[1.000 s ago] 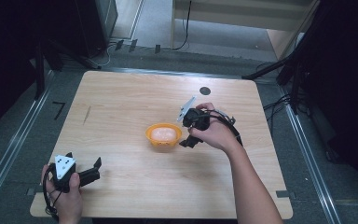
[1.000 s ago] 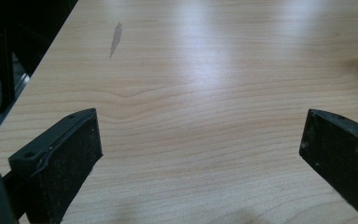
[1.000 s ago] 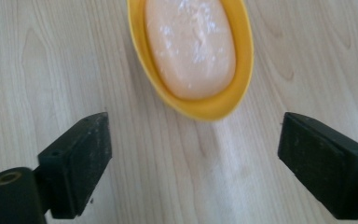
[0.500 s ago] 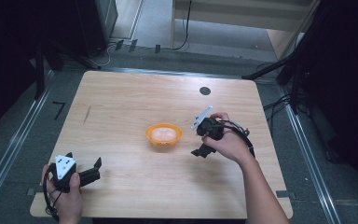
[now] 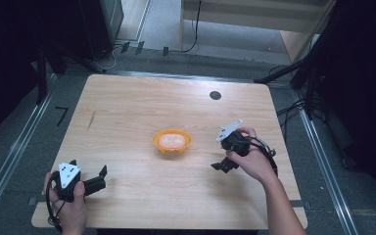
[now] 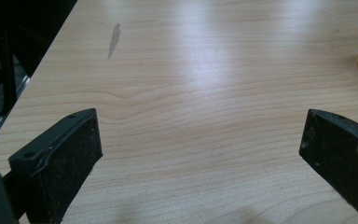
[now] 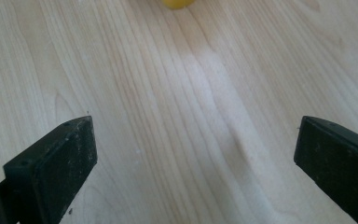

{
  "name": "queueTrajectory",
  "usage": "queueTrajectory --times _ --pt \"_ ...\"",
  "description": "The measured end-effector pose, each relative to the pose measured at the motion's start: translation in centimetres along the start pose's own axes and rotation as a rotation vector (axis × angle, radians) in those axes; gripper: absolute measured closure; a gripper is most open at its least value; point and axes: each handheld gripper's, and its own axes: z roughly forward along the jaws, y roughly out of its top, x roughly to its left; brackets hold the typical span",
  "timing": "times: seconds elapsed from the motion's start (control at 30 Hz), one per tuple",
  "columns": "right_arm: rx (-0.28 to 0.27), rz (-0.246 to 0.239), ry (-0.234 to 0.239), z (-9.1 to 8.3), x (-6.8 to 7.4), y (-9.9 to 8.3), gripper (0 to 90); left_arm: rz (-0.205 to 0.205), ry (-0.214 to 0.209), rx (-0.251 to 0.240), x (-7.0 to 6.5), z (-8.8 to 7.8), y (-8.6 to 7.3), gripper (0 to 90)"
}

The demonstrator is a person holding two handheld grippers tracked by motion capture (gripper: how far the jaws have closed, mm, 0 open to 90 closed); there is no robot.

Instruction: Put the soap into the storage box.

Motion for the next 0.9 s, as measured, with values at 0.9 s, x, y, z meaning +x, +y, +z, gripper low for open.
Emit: queueTrajectory --times 0.9 --pt "-0.120 0.170 -0.035 -1.2 1.7 -9.7 0.0 0.008 0.000 -0.001 -0.1 -0.1 0.0 0.0"
